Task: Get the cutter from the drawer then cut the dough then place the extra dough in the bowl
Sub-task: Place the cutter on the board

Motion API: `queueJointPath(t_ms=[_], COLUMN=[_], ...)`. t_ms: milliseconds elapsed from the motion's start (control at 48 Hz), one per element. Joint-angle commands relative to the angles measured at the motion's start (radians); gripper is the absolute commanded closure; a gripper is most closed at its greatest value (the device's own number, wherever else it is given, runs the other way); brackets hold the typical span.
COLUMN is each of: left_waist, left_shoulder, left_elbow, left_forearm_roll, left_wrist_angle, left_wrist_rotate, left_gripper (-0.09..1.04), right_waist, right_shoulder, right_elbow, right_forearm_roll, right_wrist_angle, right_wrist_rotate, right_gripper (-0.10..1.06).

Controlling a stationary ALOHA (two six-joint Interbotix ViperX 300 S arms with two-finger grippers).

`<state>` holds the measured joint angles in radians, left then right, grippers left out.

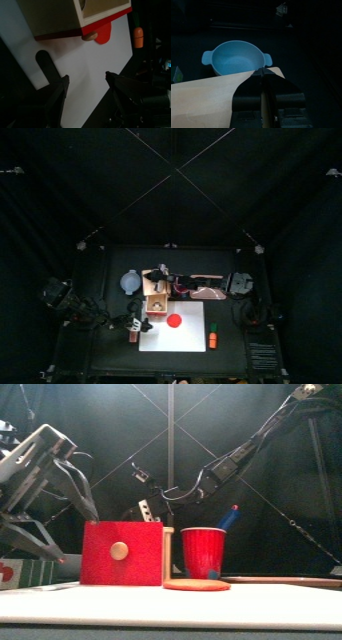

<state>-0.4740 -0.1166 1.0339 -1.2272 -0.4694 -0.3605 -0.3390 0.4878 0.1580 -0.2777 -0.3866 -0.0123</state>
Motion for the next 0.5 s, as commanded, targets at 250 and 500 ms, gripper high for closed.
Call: queueJointPath(t_ms=[250,500], left_waist=[0.023,0.146], left_shoulder=[-0.210,-0.264], left_elbow=[0.067,0.127], left_forearm_roll=[0.414,0.710], left_wrist_angle=[-0.172,-0.301], left_wrist_rotate=[0.060,0.104], left_gripper=[0.01,0.01], right_waist=[0.041,0.089], right_shoulder=[-0.104,-0.183], right_elbow=[0.005,0.021], right_forearm_roll=[-0.002,0.026], right_wrist_angle=[0.003,0.012], right_wrist_rotate=[0.015,0.020], right_gripper=[0.62,0.44])
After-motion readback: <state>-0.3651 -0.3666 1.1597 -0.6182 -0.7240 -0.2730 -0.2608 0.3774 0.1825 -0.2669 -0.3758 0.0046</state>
